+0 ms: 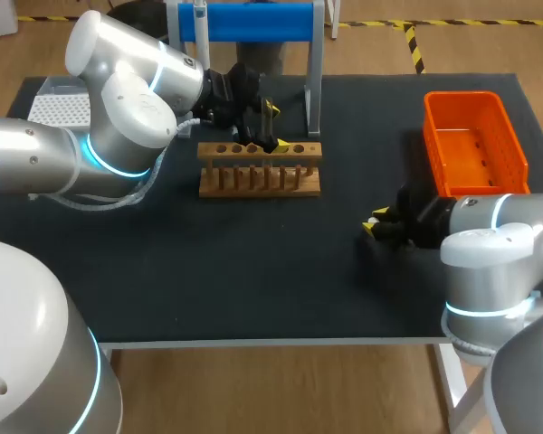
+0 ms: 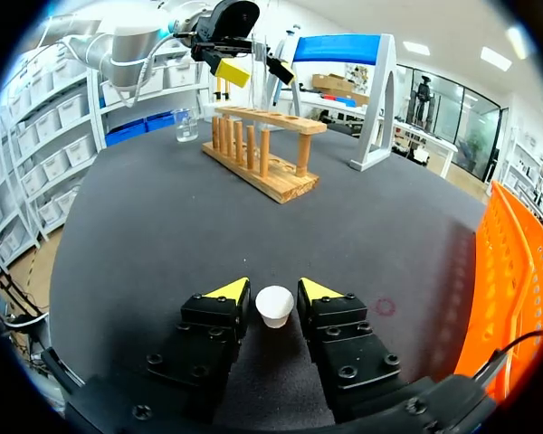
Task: Invert the test tube, pick up the pipette, mount the tip to pipette, aspirate from beaker and dispense into the tube, eject the tip, return the pipette, and cap with the stopper.
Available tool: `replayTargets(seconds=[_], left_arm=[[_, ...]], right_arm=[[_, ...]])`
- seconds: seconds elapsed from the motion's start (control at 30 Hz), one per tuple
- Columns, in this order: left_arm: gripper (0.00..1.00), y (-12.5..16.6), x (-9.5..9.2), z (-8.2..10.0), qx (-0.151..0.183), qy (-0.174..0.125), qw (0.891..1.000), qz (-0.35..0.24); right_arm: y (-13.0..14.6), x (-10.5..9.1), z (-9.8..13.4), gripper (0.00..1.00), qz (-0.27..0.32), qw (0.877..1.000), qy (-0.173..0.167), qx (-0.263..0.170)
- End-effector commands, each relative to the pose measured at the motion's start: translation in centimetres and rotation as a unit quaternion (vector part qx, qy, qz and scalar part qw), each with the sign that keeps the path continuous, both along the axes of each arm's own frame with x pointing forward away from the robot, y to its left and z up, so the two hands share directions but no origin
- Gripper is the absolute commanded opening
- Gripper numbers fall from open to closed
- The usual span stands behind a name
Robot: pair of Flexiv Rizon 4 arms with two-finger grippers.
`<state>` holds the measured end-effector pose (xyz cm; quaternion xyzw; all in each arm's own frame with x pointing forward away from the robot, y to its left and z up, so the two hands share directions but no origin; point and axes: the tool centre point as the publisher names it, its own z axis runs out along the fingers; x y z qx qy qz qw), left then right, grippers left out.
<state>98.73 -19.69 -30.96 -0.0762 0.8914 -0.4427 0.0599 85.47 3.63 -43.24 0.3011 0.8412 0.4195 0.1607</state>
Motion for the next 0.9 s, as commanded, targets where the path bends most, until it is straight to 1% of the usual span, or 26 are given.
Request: replayTargets(seconds=[0.03, 0.13, 0.17, 0.2, 0.33, 0.43, 0.53, 0.67, 0.9], left_arm=[[1.0, 0.0, 0.0, 0.0, 0.001, 0.001, 1.0, -0.001], [1.0, 0.0, 0.0, 0.0, 0.001, 0.001, 1.0, -0.001], [1.0, 0.0, 0.0, 0.0, 0.001, 0.001, 1.0, -0.001], [1.0, 0.0, 0.0, 0.0, 0.001, 0.001, 1.0, -0.001], [1.0, 0.0, 0.0, 0.0, 0.001, 0.001, 1.0, -0.001], [1.0, 0.0, 0.0, 0.0, 0.001, 0.001, 1.0, -0.001], [1.0, 0.0, 0.0, 0.0, 0.001, 0.001, 1.0, -0.001], [1.0, 0.0, 0.0, 0.0, 0.001, 0.001, 1.0, -0.001], [1.0, 0.0, 0.0, 0.0, 0.001, 0.001, 1.0, -0.001]], right_arm=[[0.1, 0.2, -0.1, 0.32, 0.001, 1.0, 0.002, -0.001], [0.1, 0.2, -0.1, 0.2, 0.0, 1.0, 0.003, 0.0], [0.1, 0.2, -0.1, 0.11, 0.0, 1.0, 0.003, 0.0], [0.1, 0.2, -0.1, 0.0, -0.001, 1.0, 0.003, 0.0], [0.0, 0.3, 0.1, 0.0, -0.001, 1.0, 0.003, 0.003], [0.0, 0.3, 1.0, 0.0, 0.004, 1.0, 0.004, 0.012], [0.1, 0.2, 2.8, 0.0, 0.019, 0.999, -0.005, 0.028], [0.1, 0.6, 5.5, 0.0, 0.04, 0.998, -0.015, 0.038], [0.5, 1.7, 10.6, 0.0, 0.108, 0.992, -0.041, 0.046]])
